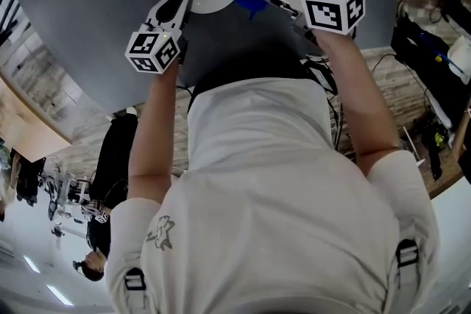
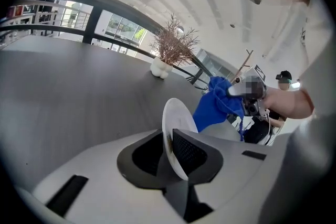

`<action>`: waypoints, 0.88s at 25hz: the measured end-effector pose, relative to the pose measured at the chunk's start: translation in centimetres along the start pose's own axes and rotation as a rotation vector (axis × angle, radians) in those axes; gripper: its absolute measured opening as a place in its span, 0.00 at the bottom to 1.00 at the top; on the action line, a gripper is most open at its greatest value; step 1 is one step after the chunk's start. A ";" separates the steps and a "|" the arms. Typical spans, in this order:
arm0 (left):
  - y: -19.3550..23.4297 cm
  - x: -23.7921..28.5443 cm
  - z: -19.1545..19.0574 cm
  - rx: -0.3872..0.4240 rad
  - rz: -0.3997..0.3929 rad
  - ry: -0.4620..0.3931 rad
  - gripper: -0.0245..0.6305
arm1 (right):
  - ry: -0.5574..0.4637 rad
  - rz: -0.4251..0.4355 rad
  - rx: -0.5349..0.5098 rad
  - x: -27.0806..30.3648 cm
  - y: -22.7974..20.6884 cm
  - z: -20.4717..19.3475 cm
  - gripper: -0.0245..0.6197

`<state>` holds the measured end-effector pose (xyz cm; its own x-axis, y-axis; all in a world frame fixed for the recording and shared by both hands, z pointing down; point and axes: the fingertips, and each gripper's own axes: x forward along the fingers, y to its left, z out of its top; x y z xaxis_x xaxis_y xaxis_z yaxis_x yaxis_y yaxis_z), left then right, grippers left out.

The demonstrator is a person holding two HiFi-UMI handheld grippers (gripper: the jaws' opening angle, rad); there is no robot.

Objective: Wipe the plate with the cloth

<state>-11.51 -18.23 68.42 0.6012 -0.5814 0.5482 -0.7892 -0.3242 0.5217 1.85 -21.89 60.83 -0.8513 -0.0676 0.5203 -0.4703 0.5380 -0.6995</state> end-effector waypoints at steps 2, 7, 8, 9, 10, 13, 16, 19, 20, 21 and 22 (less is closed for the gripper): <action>1.0 0.6 0.3 0.019 0.015 0.002 0.12 | 0.004 -0.001 0.001 0.8 -0.4 0.3 0.24; 2.2 0.1 0.2 0.024 0.074 0.015 0.13 | 0.014 0.000 0.011 1.6 0.4 -0.4 0.24; 2.5 0.0 0.2 0.028 0.087 0.016 0.14 | 0.017 0.001 0.013 1.8 0.4 -0.6 0.24; 2.8 0.1 0.1 0.034 0.099 0.018 0.14 | 0.018 0.001 0.016 2.1 0.4 -0.7 0.24; 3.1 0.2 0.1 0.041 0.109 0.021 0.14 | 0.020 0.002 0.019 2.2 0.3 -0.8 0.24; 3.4 0.7 -0.1 0.059 0.136 0.033 0.15 | 0.024 0.001 0.028 2.4 -0.1 -1.1 0.24; 3.6 0.9 -0.3 0.056 0.155 0.042 0.15 | 0.024 0.005 0.035 2.4 -0.2 -1.3 0.24; 4.1 1.0 -0.5 0.051 0.183 0.052 0.17 | 0.027 0.011 0.040 2.5 -0.2 -1.4 0.24; 4.2 1.0 -0.5 0.059 0.197 0.057 0.17 | 0.029 0.012 0.041 2.5 -0.2 -1.5 0.24; 4.4 1.0 -0.6 0.069 0.211 0.063 0.17 | 0.031 0.013 0.042 2.5 -0.2 -1.6 0.24; 4.5 1.1 -0.6 0.079 0.222 0.067 0.18 | 0.032 0.013 0.043 2.6 -0.2 -1.6 0.24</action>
<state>-14.33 -19.85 71.76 0.4165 -0.5950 0.6874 -0.9088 -0.2527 0.3319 0.16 -20.82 63.13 -0.8500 -0.0336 0.5256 -0.4692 0.5018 -0.7266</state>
